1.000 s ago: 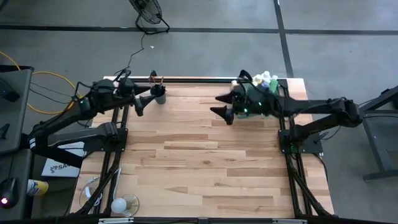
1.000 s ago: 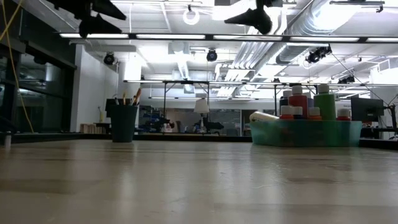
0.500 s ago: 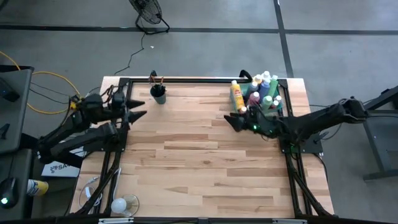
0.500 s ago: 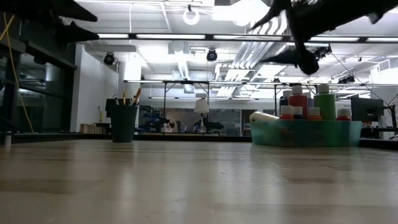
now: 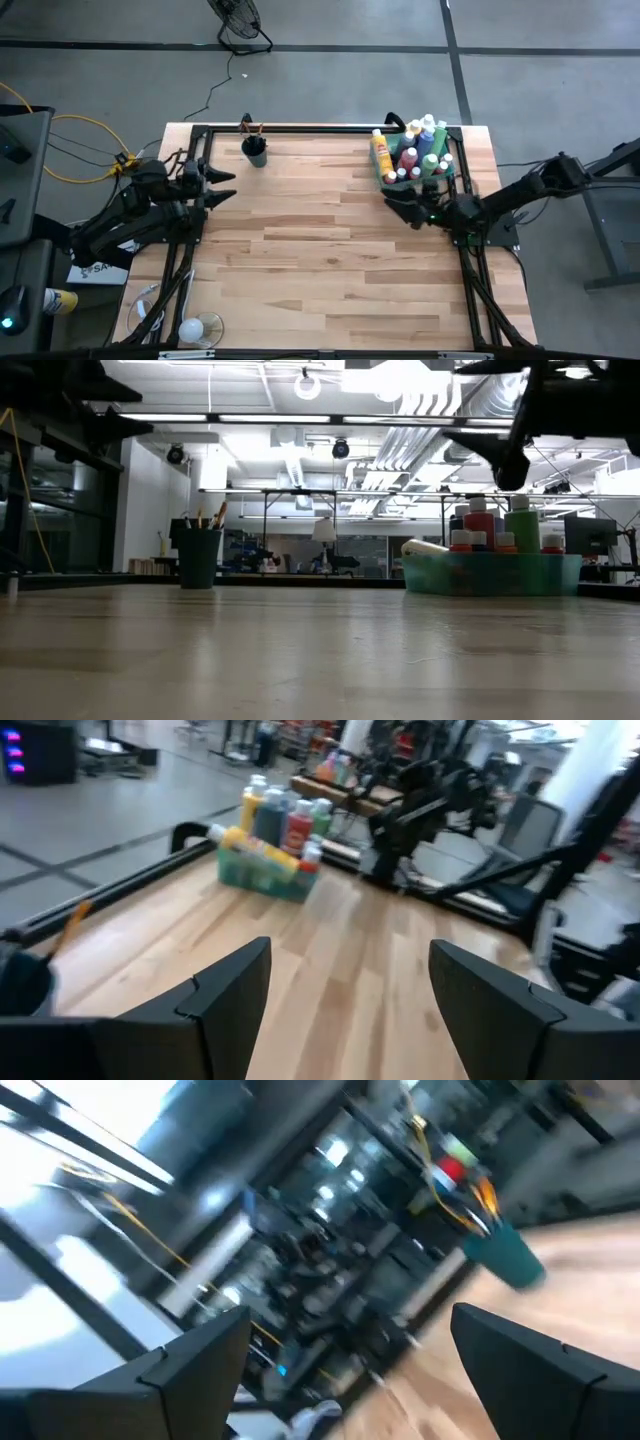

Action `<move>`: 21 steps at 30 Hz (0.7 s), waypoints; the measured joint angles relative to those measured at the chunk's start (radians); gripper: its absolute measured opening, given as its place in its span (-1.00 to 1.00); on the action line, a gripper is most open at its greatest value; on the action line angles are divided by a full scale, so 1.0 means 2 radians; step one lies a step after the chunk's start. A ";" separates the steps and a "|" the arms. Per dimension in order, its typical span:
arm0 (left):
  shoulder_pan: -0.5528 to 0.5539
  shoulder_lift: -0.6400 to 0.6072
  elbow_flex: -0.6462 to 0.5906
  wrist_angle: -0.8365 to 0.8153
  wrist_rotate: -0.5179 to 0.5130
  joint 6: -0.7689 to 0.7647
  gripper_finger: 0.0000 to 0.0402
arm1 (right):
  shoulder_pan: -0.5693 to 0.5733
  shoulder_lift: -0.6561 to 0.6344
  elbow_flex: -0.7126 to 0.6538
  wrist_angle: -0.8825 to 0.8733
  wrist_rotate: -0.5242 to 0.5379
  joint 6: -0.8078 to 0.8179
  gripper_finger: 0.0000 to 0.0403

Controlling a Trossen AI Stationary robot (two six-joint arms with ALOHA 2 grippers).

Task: Pick & Place Paint Supplies
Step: Return to Home Position

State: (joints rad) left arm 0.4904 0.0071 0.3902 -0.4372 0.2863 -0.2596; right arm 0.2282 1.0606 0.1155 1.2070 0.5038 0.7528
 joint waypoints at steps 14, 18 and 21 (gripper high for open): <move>0.000 0.000 0.000 0.001 -0.014 -0.004 0.33 | -0.022 -0.187 -0.054 -0.114 -0.031 -0.103 0.68; 0.000 0.000 0.000 -0.010 -0.014 -0.007 0.33 | -0.037 -0.329 -0.054 -0.292 -0.058 -0.078 0.68; 0.000 0.000 0.000 -0.009 -0.014 -0.017 0.33 | -0.048 -0.428 -0.054 -0.389 -0.075 -0.077 0.68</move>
State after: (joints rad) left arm 0.4908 0.0063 0.3904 -0.4553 0.2589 -0.2927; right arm 0.1316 0.2042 0.0078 0.4292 0.3543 0.5985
